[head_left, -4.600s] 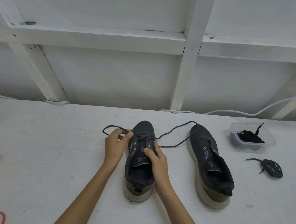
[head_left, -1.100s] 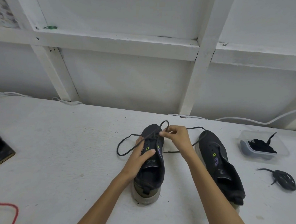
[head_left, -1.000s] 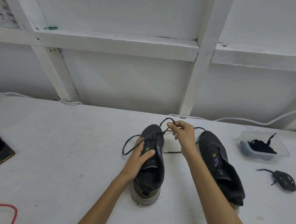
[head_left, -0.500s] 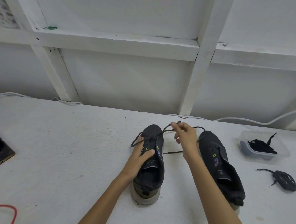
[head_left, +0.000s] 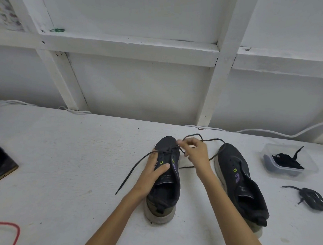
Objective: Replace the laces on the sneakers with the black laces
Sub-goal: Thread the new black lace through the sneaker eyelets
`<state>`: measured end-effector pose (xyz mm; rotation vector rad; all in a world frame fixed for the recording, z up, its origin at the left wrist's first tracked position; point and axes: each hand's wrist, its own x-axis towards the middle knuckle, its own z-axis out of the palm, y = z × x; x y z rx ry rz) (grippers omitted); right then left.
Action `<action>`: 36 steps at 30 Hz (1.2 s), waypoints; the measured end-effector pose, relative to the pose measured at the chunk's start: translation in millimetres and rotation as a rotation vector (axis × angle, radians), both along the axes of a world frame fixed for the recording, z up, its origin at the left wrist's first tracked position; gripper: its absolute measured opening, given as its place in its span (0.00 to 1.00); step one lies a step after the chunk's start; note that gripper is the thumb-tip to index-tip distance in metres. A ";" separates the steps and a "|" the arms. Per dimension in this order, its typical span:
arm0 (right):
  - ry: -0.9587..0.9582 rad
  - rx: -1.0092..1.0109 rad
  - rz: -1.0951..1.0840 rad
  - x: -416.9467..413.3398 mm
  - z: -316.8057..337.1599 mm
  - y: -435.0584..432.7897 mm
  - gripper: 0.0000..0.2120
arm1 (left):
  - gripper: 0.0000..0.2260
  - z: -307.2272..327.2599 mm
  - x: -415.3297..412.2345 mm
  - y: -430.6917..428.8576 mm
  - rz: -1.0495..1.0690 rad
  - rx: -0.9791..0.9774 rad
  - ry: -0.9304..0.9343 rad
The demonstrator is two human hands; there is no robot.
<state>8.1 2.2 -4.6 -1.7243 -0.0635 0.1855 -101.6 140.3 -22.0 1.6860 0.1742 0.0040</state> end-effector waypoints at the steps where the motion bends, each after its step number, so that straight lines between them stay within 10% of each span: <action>1: 0.003 -0.050 0.083 -4.5 -4.3 2.5 0.08 | 0.28 -1.2 0.7 0.4 0.003 0.006 -0.007; 10: -0.095 0.184 -0.315 10.8 11.1 -4.2 0.10 | 0.27 -3.0 -0.5 1.9 0.004 0.007 0.041; 16: 0.015 -0.032 0.040 -12.3 -13.2 3.7 0.08 | 0.30 -1.1 -0.4 0.3 0.013 0.004 0.044; 22: -0.072 0.185 -0.276 16.7 9.2 -16.9 0.08 | 0.27 -3.1 -2.3 1.0 0.022 0.000 0.085; 28: 0.029 -0.090 0.071 -3.2 1.9 -10.4 0.13 | 0.22 -1.5 -0.6 0.5 0.011 -0.008 0.064; 36: -0.099 -0.029 0.025 -13.0 -8.3 8.8 0.06 | 0.32 1.6 -1.2 -0.7 0.011 0.006 0.035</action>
